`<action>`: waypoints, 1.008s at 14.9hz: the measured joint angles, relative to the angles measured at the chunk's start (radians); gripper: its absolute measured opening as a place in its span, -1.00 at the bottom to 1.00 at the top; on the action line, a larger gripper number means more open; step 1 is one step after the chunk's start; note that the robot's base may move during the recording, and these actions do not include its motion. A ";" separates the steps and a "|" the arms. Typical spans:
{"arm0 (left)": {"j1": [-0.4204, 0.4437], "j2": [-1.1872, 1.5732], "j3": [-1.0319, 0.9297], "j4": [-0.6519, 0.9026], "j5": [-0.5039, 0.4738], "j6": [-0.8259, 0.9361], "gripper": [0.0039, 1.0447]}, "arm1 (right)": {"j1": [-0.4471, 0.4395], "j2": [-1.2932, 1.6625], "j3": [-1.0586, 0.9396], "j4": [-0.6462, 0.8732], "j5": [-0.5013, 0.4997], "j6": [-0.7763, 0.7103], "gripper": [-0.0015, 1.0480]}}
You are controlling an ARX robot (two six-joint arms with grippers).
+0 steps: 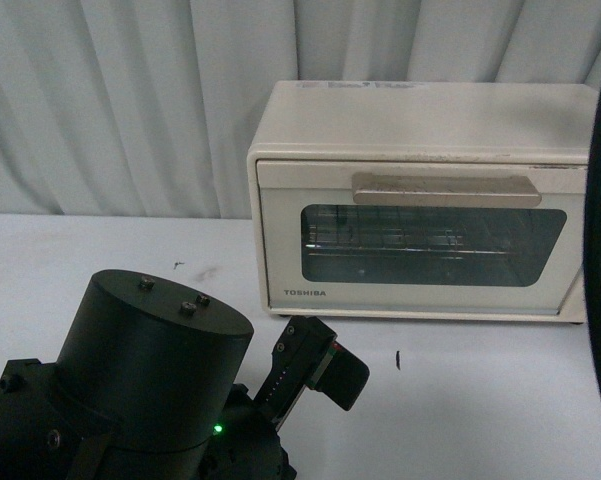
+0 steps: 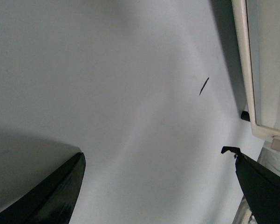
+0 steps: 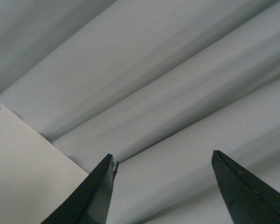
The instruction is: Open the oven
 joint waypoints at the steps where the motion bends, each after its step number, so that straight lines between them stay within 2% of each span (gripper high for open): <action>1: 0.000 0.000 0.000 0.000 0.000 0.000 0.88 | 0.000 0.008 0.011 -0.022 -0.034 -0.064 0.02; 3: 0.000 0.000 0.000 0.000 0.000 0.000 0.88 | 0.000 0.019 0.025 -0.087 -0.120 -0.185 -0.45; 6: 0.000 0.000 0.000 0.000 0.000 0.000 0.88 | -0.005 0.019 0.024 -0.216 -0.225 -0.321 -0.96; 8: 0.000 0.000 0.000 0.000 0.000 0.000 0.88 | -0.015 0.019 0.024 -0.303 -0.264 -0.385 -0.96; 11: 0.000 0.000 0.000 0.000 0.000 0.000 0.88 | -0.014 0.019 0.012 -0.357 -0.272 -0.402 -0.96; 15: 0.000 0.000 0.000 0.000 0.000 0.000 0.88 | 0.014 0.016 -0.036 -0.528 -0.317 -0.413 -0.96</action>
